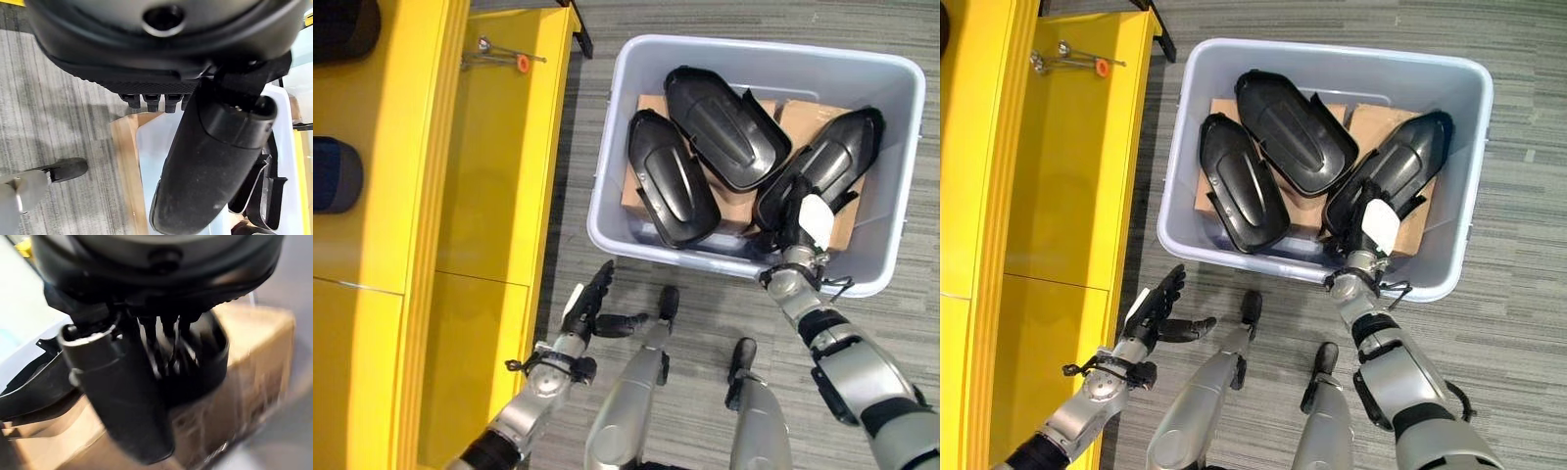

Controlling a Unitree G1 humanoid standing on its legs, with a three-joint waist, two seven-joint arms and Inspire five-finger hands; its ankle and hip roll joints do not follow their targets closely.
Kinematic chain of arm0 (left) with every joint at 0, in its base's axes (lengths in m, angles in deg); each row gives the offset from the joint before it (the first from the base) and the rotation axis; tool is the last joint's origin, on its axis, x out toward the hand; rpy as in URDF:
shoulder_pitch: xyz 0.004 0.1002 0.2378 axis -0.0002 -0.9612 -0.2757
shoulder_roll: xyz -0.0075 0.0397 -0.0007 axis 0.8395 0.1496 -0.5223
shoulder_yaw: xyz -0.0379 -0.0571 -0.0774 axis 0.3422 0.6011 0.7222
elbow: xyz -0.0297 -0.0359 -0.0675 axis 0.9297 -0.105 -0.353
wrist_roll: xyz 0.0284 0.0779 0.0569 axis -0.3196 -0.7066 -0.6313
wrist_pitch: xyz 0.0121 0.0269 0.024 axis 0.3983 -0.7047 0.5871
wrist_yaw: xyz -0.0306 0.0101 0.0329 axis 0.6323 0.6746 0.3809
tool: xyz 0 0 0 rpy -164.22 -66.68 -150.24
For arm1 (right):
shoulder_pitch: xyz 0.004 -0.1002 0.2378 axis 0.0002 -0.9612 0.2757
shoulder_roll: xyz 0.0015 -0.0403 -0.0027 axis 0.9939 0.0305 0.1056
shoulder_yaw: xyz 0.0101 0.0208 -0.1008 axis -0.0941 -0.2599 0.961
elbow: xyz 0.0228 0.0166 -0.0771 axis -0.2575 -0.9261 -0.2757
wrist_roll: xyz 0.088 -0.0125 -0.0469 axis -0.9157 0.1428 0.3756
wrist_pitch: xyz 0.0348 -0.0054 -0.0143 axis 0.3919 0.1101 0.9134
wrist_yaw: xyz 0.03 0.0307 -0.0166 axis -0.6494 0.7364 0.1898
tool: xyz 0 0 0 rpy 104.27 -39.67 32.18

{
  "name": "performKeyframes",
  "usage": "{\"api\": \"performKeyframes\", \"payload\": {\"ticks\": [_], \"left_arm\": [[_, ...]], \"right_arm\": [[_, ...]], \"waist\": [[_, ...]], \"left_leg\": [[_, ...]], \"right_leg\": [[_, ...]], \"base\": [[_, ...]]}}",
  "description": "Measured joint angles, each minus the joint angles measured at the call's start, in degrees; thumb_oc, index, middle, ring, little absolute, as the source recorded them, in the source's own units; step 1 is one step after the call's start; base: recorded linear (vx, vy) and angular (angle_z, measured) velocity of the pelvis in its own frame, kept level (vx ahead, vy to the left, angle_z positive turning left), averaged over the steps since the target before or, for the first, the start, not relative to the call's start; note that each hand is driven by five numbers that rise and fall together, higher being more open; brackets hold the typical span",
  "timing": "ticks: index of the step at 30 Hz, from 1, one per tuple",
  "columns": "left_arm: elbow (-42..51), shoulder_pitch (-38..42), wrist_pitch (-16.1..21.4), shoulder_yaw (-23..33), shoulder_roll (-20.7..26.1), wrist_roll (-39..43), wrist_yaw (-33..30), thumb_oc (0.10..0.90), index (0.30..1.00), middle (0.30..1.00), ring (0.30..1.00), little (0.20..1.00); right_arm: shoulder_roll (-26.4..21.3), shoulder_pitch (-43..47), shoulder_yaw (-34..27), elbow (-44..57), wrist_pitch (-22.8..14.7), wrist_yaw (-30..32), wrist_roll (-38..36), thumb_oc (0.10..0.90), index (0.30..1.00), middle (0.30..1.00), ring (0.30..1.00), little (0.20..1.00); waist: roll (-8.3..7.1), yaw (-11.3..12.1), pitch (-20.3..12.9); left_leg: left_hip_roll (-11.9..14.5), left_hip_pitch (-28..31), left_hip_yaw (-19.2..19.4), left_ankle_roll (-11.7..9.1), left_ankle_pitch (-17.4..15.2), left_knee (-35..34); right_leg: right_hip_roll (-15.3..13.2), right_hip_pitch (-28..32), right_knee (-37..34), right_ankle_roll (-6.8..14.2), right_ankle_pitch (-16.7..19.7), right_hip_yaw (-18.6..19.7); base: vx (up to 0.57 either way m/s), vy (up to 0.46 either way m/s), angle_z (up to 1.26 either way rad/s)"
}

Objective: Move parts from the plastic box to the shelf.

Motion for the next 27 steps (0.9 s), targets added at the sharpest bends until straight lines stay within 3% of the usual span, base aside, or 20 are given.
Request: {"api": "performKeyframes", "payload": {"ticks": [13, 23, 27], "left_arm": [[-1.75, -0.27, 0.4, -0.33, -1.17, -1.53, 0.05, 0.9, 1.0, 1.0, 1.0, 1.0], [-1.81, -1.83, 0.39, -0.43, -1.16, -1.62, 0.1, 0.9, 1.0, 1.0, 1.0, 1.0], [-1.97, -2.37, 0.4, -0.4, -0.97, -1.74, 0.27, 0.9, 1.0, 1.0, 1.0, 1.0]], "right_arm": [[-0.08, -1.7, -0.67, -0.2, 0.76, 1.15, 1.85, 0.4, 0.3, 0.3, 0.3, 0.3], [0.03, -6.8, -1.15, -0.51, 1.64, 1.1, 1.71, 0.4, 0.3, 0.3, 0.3, 0.3], [0.98, -8.8, -1.11, -2.45, 1.91, -0.72, 1.89, 0.4, 0.3, 0.3, 0.3, 0.3]], "waist": [[1.9, 0.03, -1.8], [1.36, 0.17, -4.75], [0.11, 0.29, -6.94]], "left_leg": [[0.12, 0.98, -0.75, -0.19, 0.13, -0.18], [0.13, 3.01, -2.23, -0.58, 0.54, -1.31], [0.48, 4.04, -2.7, -0.27, 0.89, -2.23]], "right_leg": [[0.2, 0.81, 0.18, 0.04, 0.07, -0.29], [0.42, 3.64, -0.82, 0.11, -0.28, -2.15], [0.92, 5.14, -2.09, -0.04, -0.34, -2.92]], "base": [[0.0, -0.013, 0.0], [-0.01, -0.03, 0.08], [0.0, -0.029, 0.04]]}}
